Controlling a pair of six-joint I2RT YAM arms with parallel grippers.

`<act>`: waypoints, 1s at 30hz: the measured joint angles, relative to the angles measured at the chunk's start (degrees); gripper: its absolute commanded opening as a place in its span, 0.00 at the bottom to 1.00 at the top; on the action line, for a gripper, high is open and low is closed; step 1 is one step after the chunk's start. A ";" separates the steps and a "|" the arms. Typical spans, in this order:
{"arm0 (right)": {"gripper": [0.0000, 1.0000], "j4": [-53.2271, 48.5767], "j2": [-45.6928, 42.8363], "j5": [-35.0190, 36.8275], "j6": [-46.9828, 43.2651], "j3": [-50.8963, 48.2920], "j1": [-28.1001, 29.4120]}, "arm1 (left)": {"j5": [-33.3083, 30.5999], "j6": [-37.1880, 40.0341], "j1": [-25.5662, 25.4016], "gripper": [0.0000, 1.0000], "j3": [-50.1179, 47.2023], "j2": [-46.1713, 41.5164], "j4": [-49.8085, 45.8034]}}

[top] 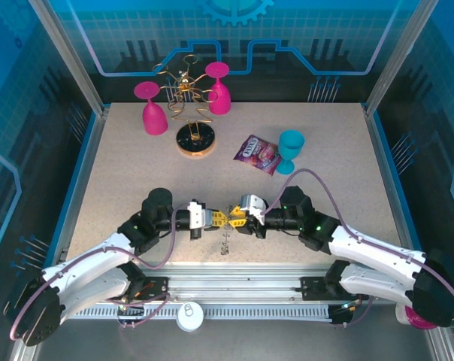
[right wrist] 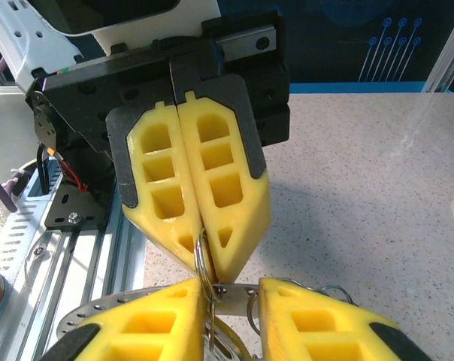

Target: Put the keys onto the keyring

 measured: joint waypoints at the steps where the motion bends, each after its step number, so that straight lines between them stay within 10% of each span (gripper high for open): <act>1: 0.14 0.31 0.42 -0.33 -0.17 0.00 0.00 | -0.02 -0.02 0.02 0.00 0.00 0.15 -0.04; 3: 0.01 0.68 0.92 -0.79 -0.22 0.00 0.02 | -0.22 -0.11 0.17 0.00 0.00 0.46 -0.04; 11: 0.00 -3.39 0.96 1.05 -2.84 1.75 0.59 | -0.96 -1.25 0.37 0.18 -0.11 0.50 -0.26; 30: 0.00 -32.96 7.85 14.45 -20.22 19.85 7.23 | -1.99 0.70 0.11 0.11 1.66 1.22 -5.66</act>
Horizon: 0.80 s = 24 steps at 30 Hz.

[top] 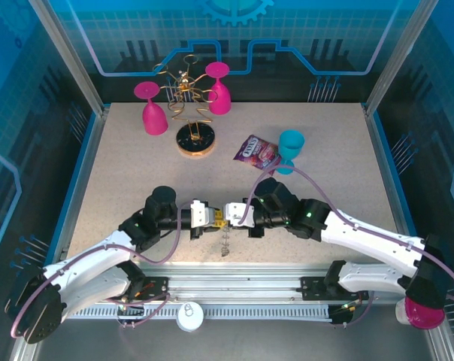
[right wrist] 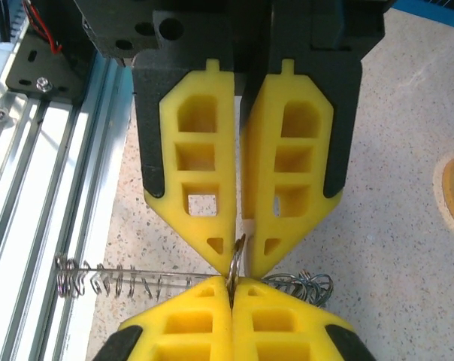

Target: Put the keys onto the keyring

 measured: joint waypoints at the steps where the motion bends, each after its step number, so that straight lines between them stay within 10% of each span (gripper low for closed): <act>1: 0.00 -0.66 0.46 0.44 -0.28 0.59 0.20 | -0.02 0.00 0.00 0.07 0.00 0.00 -0.20; 4: 0.00 -2.12 1.18 1.09 -0.59 1.51 0.50 | 0.04 0.52 0.00 0.00 0.00 0.00 -0.98; 9: 0.27 0.96 -0.70 1.14 1.44 -0.39 0.37 | 0.15 1.05 0.00 0.00 0.00 -0.07 -0.81; 24: 0.25 21.22 -11.37 -2.78 20.48 -17.73 -3.21 | 1.84 -4.31 0.00 0.00 -2.12 -0.74 9.79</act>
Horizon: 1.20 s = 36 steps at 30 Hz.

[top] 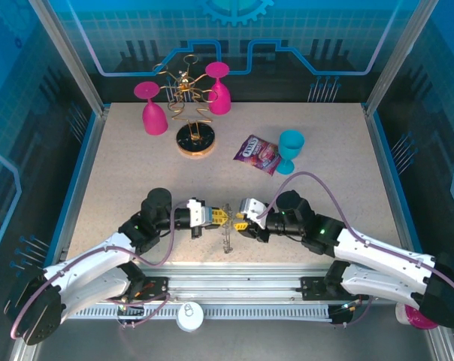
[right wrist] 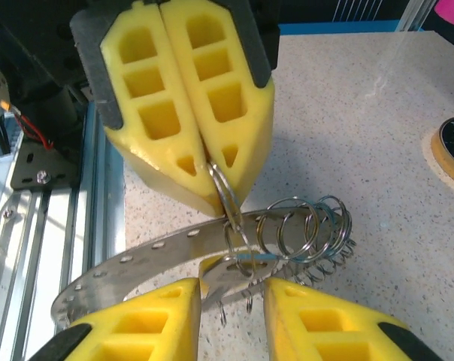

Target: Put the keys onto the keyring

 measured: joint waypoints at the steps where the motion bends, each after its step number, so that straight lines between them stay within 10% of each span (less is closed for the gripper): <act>1: 0.23 0.98 0.20 0.00 0.50 0.00 0.00 | 0.33 -0.52 0.00 0.00 -0.13 0.04 0.57; 10: 0.00 3.56 1.95 0.04 1.95 0.00 -0.04 | 1.84 -3.04 0.00 0.00 -1.09 0.63 3.10; 22: 0.38 7.04 5.22 -0.24 4.26 -0.50 0.37 | 3.63 -8.28 0.00 0.00 -2.49 2.86 9.35; 36: 0.42 7.15 -8.31 3.28 4.31 -8.33 1.29 | 3.78 -8.41 0.00 0.00 -2.49 2.86 10.45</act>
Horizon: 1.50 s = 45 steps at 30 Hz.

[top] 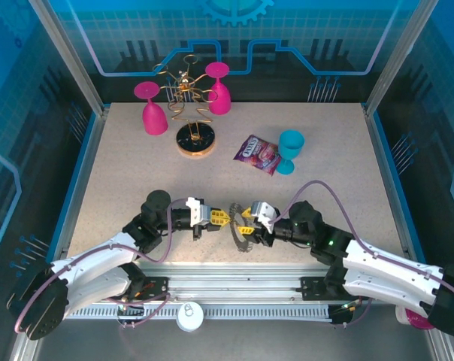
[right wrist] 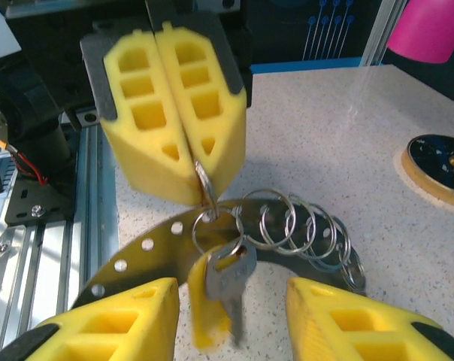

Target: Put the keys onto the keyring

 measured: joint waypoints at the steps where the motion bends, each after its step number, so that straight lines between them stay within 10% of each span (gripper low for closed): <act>1: 0.42 -0.02 0.13 0.00 0.00 -0.13 0.35 | 0.00 0.00 0.00 0.00 0.00 0.00 0.07; 14: 0.40 6.88 10.47 0.37 0.04 -0.17 2.58 | 0.00 -0.02 0.00 0.00 0.00 0.07 0.94; 25: 0.02 10.08 11.54 4.74 -0.24 -0.17 2.84 | -0.24 -0.11 0.00 0.00 0.00 0.07 1.16; 45: 0.00 -16.31 10.86 11.87 -6.58 12.76 3.43 | -7.06 13.42 -0.81 0.00 6.38 0.07 -18.14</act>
